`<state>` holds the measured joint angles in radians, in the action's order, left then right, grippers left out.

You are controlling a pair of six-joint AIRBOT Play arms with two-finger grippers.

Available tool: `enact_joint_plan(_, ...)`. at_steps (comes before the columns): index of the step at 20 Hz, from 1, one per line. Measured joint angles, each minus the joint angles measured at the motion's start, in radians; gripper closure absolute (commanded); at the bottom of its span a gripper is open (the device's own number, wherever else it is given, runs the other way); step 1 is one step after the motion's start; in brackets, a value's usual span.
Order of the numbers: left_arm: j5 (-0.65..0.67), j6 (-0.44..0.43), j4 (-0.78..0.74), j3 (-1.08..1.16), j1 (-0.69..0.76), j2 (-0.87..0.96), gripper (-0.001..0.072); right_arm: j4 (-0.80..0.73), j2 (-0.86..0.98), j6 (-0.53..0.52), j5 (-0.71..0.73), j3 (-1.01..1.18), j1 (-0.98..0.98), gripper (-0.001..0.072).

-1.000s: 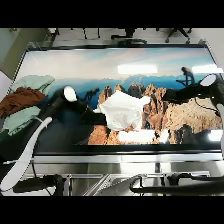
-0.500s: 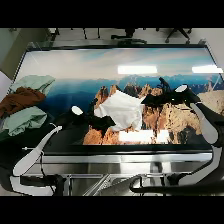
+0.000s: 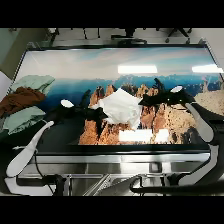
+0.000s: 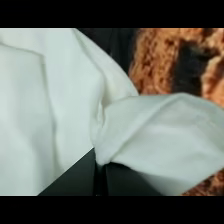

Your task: Fold the shirts.

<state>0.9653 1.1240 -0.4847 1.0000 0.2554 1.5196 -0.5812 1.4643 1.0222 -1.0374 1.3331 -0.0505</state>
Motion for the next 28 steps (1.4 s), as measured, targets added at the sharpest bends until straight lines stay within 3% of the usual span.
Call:
enact_joint_plan(4, 0.157, -0.009, -0.007, 0.089, -0.124, -0.196, 0.0692, 0.091, -0.176, -0.005, -0.138, 0.08, -0.1, 0.0695)
enact_joint_plan(8, 0.318, 0.036, -0.074, 0.25, -0.195, -0.368, 0.0691, 0.23, -0.405, -0.028, -0.258, 0.137, -0.203, 0.0696)
enact_joint_plan(13, 0.422, 0.066, -0.161, 0.455, -0.216, -0.572, 0.0691, 0.291, -0.701, -0.068, -0.275, 0.162, -0.301, 0.0695)
enact_joint_plan(16, 0.424, 0.084, -0.277, 0.494, -0.219, -0.666, 0.0691, 0.214, -0.822, -0.074, -0.244, 0.159, -0.341, 0.0695)
enact_joint_plan(22, 0.36, 0.094, -0.365, 0.22, -0.17, -0.71, 0.069, 0.161, -0.833, -0.058, -0.252, -0.038, -0.304, 0.0695)
enact_joint_plan(28, 0.179, 0.044, -0.383, -0.1, -0.055, -0.491, 0.069, 0.126, -0.603, -0.058, -0.127, -0.32, -0.196, 0.0688)
